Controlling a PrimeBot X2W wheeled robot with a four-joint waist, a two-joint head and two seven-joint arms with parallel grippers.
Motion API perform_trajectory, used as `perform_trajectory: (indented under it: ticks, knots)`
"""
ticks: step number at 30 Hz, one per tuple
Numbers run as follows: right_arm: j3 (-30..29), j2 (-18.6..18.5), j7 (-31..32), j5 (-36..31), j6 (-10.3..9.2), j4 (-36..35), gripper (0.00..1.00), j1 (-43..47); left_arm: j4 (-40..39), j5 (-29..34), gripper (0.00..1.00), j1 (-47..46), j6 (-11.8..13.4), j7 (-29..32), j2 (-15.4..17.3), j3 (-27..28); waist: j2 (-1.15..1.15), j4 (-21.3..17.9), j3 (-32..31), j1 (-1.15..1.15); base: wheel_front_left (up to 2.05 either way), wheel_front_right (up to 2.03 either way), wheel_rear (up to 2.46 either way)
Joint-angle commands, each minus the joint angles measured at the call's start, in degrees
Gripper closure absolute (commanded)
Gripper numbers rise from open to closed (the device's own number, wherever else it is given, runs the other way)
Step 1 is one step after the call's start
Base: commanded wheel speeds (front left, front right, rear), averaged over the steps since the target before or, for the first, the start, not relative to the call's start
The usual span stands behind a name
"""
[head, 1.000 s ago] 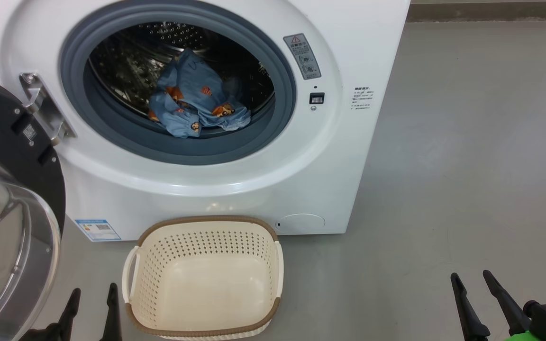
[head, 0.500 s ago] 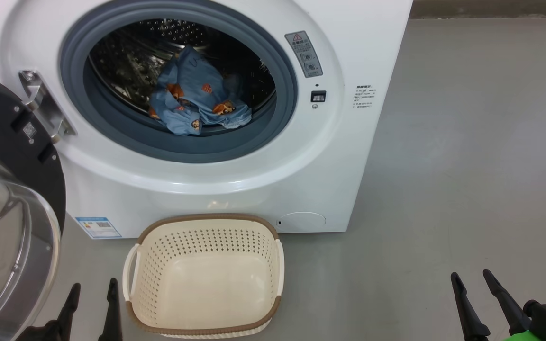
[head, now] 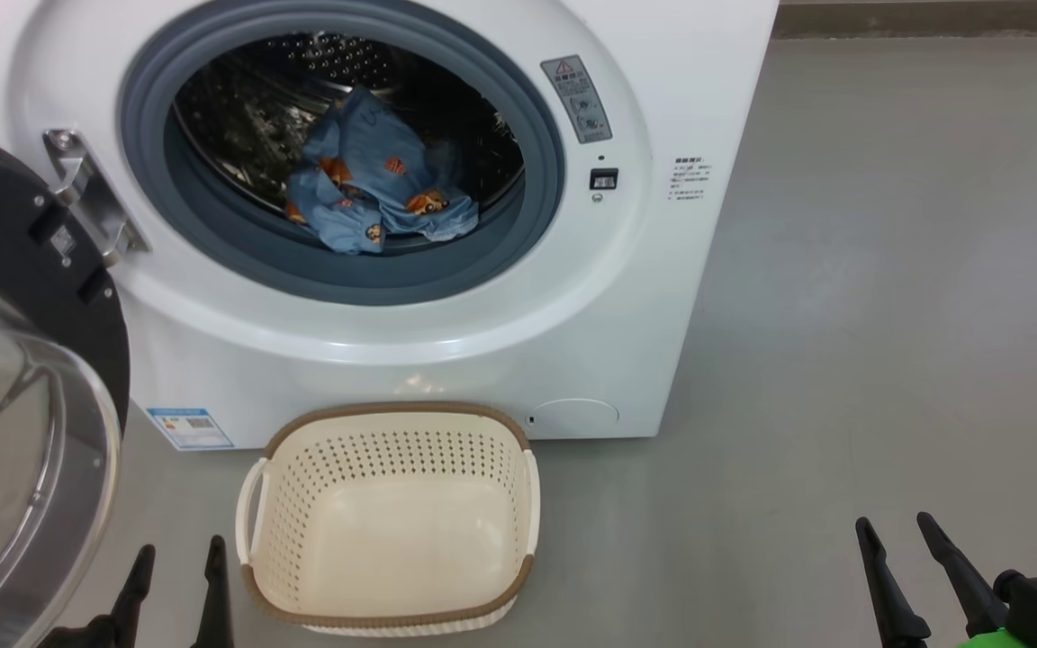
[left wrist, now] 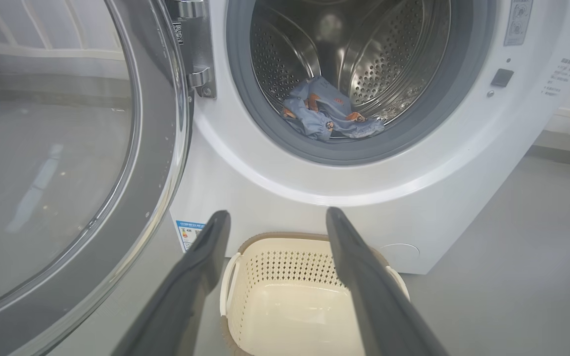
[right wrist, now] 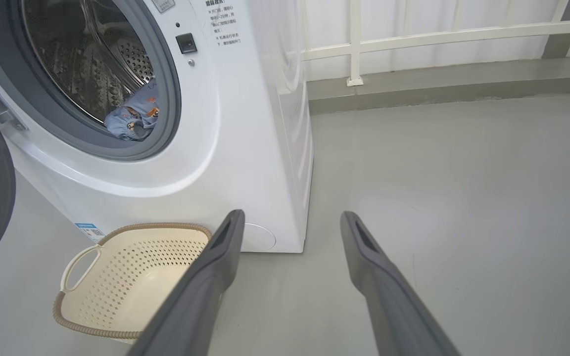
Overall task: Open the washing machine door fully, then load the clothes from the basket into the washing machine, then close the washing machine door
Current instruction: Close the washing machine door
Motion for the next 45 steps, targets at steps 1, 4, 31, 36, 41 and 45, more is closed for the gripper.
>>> perform_trajectory:
  ticks: [1, 4, 31, 36, 41, 45]
  knots:
    - [1.11, -0.84, -0.28, -0.31, 0.09, -1.39, 0.0, -0.44, -1.21, 0.04, 0.0, -0.52, -0.09, -0.37, 0.74, 1.77, 0.0, 0.0, -0.06, 0.0, -1.28, 1.28, 0.0]
    - [1.13, -0.89, -0.28, -0.3, 0.09, -1.44, 0.0, -0.39, -1.37, -0.01, 0.0, -0.41, -0.09, -0.37, 0.79, 1.79, 0.0, 0.01, -0.07, 0.0, -1.54, 1.54, 0.0]
    - [1.51, -1.2, -0.28, -0.55, 0.09, -2.28, 0.0, -1.29, -3.53, -0.89, 0.0, -0.18, -0.09, -0.37, 0.6, 1.81, 0.0, 3.29, 0.15, 0.0, -0.38, 0.38, 0.0]
    - [2.57, -1.33, -0.28, -0.55, 0.09, -2.31, 0.0, -2.2, -3.45, -1.22, 0.0, -0.15, -0.09, -0.37, 0.26, 2.84, 0.0, 6.06, 0.43, 0.0, 0.0, 0.0, 0.0]
    - [3.99, -1.5, -0.28, -0.43, 0.09, -2.05, 0.0, -3.59, -3.36, -1.58, 0.0, 0.13, -0.09, -0.37, -0.34, 4.15, 0.0, 9.84, 0.6, 0.0, 0.0, 0.0, 0.0]
    - [6.08, -1.98, -0.28, -0.33, 0.09, -1.68, 0.0, -4.67, -3.45, -1.69, 0.0, 0.42, -0.09, -0.37, -0.92, 4.76, 0.0, 14.84, 0.54, 0.0, 0.0, 0.0, 0.0]
